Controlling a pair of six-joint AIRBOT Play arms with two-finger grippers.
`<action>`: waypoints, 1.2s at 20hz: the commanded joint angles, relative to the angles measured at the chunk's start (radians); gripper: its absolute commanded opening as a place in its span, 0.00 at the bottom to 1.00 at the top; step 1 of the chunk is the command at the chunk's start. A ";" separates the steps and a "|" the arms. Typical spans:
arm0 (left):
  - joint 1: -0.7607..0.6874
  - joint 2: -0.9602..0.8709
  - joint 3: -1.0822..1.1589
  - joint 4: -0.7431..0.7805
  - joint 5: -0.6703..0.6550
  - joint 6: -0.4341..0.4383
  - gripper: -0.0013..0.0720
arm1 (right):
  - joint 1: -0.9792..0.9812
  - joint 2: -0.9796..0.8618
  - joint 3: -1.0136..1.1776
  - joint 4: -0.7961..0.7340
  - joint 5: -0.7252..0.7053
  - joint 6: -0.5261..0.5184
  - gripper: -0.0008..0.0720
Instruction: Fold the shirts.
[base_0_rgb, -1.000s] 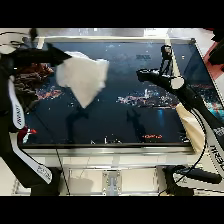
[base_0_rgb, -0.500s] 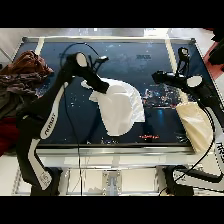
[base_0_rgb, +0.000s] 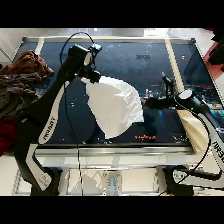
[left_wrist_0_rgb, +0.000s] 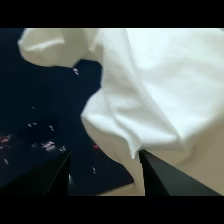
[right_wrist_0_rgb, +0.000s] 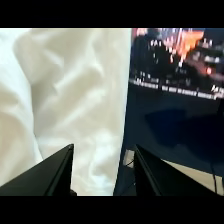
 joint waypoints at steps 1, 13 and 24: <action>0.021 0.042 0.010 0.079 0.084 -0.020 0.69 | 0.002 -0.002 -0.127 0.031 -0.021 0.014 0.62; 0.064 0.031 -0.088 0.068 0.146 -0.021 0.69 | 0.132 -0.027 -0.180 0.162 -0.144 -0.032 0.44; 0.254 -0.146 -0.090 -0.179 0.374 -0.173 0.69 | -0.032 0.065 0.016 0.144 0.017 0.014 0.06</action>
